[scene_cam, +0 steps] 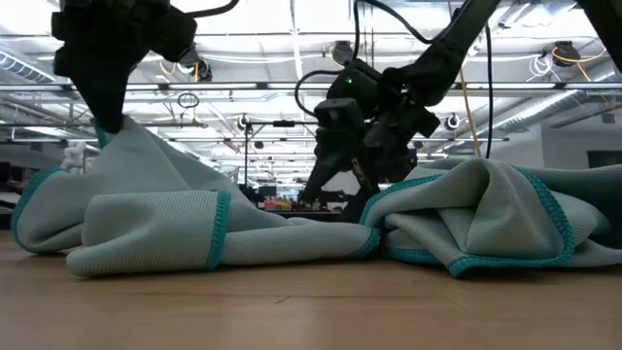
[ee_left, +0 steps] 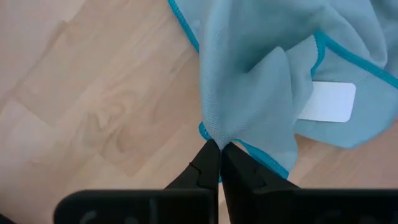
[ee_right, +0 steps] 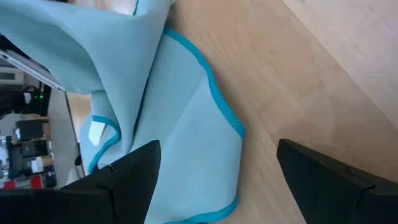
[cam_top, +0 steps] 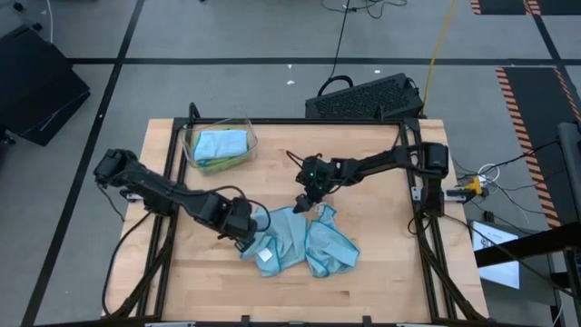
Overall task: Fold microfiber towels
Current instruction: Fold the left blue microfiber cloth
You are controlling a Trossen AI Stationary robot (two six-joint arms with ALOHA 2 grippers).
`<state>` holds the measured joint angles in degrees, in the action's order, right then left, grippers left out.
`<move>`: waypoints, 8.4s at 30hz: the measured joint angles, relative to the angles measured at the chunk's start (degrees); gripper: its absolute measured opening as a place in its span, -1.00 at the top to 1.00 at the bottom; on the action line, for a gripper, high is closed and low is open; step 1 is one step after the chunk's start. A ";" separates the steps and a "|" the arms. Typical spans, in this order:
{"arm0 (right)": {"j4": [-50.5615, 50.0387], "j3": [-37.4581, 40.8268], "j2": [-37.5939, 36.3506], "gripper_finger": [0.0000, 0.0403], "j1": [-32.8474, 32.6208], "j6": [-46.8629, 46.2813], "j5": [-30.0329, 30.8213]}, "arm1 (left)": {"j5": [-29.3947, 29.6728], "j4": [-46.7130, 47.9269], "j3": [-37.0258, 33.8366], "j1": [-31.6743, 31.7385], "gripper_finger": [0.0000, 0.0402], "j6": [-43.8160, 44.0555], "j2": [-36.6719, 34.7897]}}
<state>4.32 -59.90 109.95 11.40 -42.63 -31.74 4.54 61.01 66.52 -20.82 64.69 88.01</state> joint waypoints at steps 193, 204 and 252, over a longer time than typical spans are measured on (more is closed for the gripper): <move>-52.86 -38.03 -41.84 1.00 12.62 45.34 12.32 | -65.25 -92.47 26.63 40.03 0.17 -17.99 20.61; -57.35 -38.03 -43.89 1.00 20.92 49.35 15.31 | -71.66 -91.18 26.59 45.66 0.97 -10.55 14.40; -34.39 -37.99 -44.82 1.00 25.22 21.23 -9.34 | -15.09 -70.41 -1.43 32.31 0.28 -19.14 5.17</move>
<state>-30.07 -97.89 65.13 36.62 -21.40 -41.08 -10.55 -9.40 65.09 11.49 45.55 93.18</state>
